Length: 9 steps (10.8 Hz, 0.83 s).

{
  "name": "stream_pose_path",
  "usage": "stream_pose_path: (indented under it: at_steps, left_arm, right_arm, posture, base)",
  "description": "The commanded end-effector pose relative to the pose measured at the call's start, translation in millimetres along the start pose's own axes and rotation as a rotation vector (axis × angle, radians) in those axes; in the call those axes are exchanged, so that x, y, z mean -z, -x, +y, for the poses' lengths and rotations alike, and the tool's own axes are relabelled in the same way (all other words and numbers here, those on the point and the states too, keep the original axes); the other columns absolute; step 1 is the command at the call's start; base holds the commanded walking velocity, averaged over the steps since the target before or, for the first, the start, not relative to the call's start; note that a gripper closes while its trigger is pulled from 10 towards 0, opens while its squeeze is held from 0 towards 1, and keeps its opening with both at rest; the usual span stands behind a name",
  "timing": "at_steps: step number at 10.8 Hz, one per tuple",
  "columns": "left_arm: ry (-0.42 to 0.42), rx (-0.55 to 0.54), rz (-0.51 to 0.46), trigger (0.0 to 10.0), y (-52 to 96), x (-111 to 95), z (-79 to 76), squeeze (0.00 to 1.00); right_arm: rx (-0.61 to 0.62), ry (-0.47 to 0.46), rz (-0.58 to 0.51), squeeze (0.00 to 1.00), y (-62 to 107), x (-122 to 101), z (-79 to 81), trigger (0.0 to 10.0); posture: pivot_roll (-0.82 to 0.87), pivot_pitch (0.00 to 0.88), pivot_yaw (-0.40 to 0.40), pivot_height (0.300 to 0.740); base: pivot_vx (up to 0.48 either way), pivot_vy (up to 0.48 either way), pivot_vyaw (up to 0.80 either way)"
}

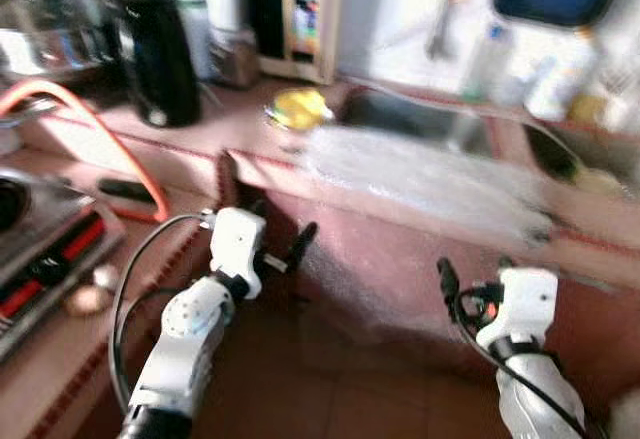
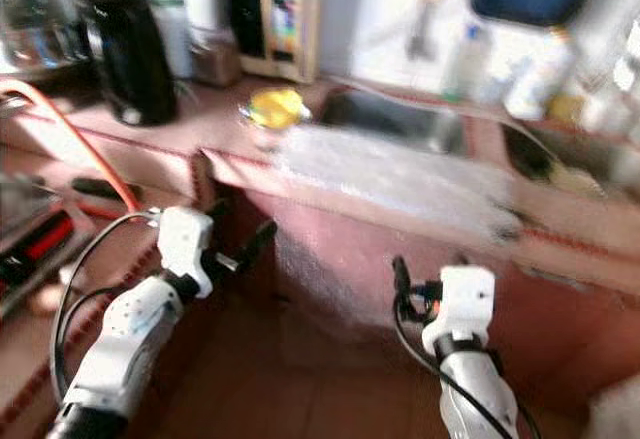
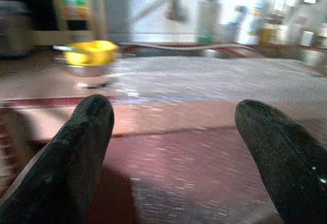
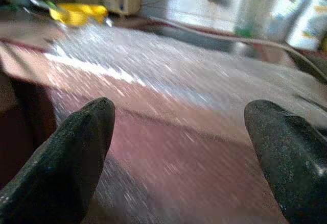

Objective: Kitchen organization

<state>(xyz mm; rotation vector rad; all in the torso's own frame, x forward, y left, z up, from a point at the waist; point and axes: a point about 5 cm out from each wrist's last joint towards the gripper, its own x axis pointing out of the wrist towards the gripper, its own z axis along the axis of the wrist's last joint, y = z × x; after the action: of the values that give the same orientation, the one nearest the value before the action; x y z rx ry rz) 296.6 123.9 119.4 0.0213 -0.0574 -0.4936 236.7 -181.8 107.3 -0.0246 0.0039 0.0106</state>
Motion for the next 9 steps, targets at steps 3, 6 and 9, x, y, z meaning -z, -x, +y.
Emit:
stream_pose_path:
  at_steps: [3,6,9]
  left_arm:
    - [0.016,-0.018,0.018,10.0,6.4,5.2,-4.7,0.0]
    - [0.021,-0.025,0.023,10.0,5.3,3.8,-3.7,0.0]
    - [0.024,-0.022,0.032,10.0,6.8,5.7,-6.0,0.0]
  right_arm:
    - [-0.001,-0.006,0.004,0.0,-3.9,-2.5,0.5,10.0]
    - [-0.012,-0.01,0.003,0.0,-3.8,-1.9,2.7,10.0]
    - [-0.027,-0.016,-0.004,0.0,-4.7,-2.0,3.8,10.0]
  posture:
    - [0.07,0.0,-0.085,0.74]
    - [0.07,0.0,-0.084,0.74]
    - [0.08,0.0,-0.084,0.74]
  base:
    - [0.348,0.0,-0.22]
    - [0.349,0.0,-0.78]
    - [0.28,0.0,-0.39]
